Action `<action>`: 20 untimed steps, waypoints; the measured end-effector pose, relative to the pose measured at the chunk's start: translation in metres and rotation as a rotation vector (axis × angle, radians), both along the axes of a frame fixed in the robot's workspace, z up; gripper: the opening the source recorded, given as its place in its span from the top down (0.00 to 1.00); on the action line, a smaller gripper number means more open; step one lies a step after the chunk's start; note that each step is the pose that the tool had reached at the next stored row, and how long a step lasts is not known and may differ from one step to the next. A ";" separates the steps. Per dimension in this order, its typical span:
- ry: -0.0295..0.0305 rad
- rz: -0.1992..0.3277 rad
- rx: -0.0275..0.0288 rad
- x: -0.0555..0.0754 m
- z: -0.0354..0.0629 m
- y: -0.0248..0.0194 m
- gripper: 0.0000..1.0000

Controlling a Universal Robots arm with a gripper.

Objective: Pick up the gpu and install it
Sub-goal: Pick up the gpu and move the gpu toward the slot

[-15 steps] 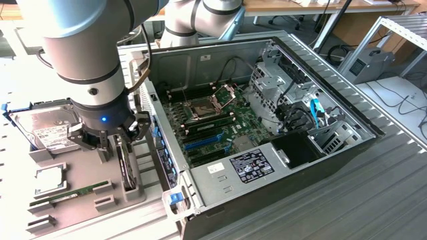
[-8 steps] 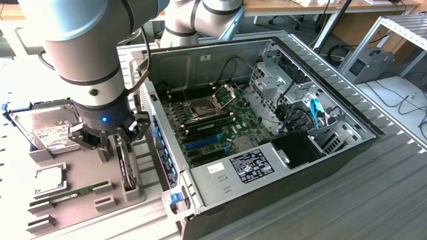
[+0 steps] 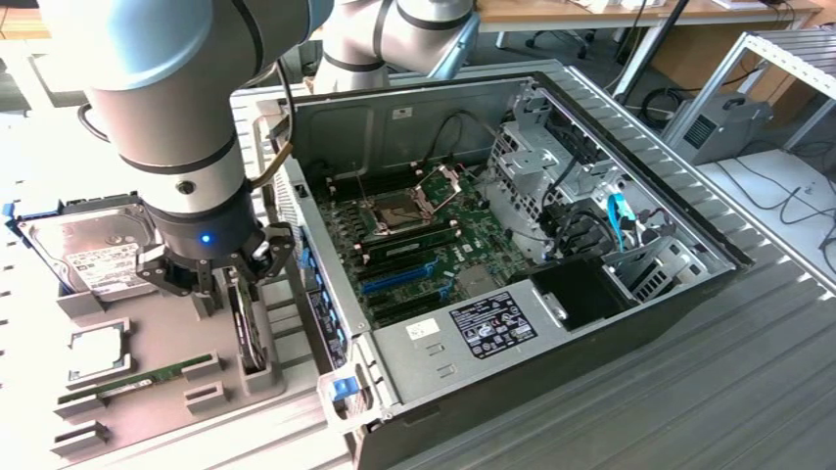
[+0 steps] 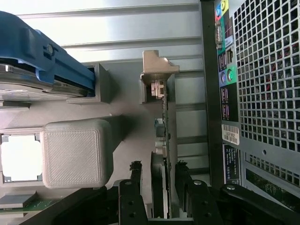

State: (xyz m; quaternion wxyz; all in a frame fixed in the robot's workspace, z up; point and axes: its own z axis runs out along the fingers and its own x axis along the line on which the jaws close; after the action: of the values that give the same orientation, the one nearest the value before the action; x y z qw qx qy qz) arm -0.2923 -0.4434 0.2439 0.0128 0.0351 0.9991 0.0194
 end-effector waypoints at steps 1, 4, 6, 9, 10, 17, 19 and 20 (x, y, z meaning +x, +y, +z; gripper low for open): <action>-0.0001 0.000 0.0001 0.000 0.0000 0.0000 0.58; -0.0001 0.000 0.0001 0.000 -0.0001 0.0000 0.59; -0.0001 0.000 0.0001 0.000 -0.0001 0.0000 0.72; -0.0001 0.000 0.0001 0.000 -0.0001 0.0000 0.74; -0.0001 0.000 0.0001 0.000 -0.0001 0.0000 0.74; 0.0000 0.000 0.0000 0.000 0.0000 0.0000 0.74; -0.0001 0.000 0.0001 0.000 -0.0001 0.0000 0.74; -0.0003 0.000 0.0002 0.000 0.0000 0.0000 0.74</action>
State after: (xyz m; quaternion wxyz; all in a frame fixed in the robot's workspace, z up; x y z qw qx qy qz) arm -0.2924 -0.4434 0.2439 0.0129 0.0351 0.9991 0.0195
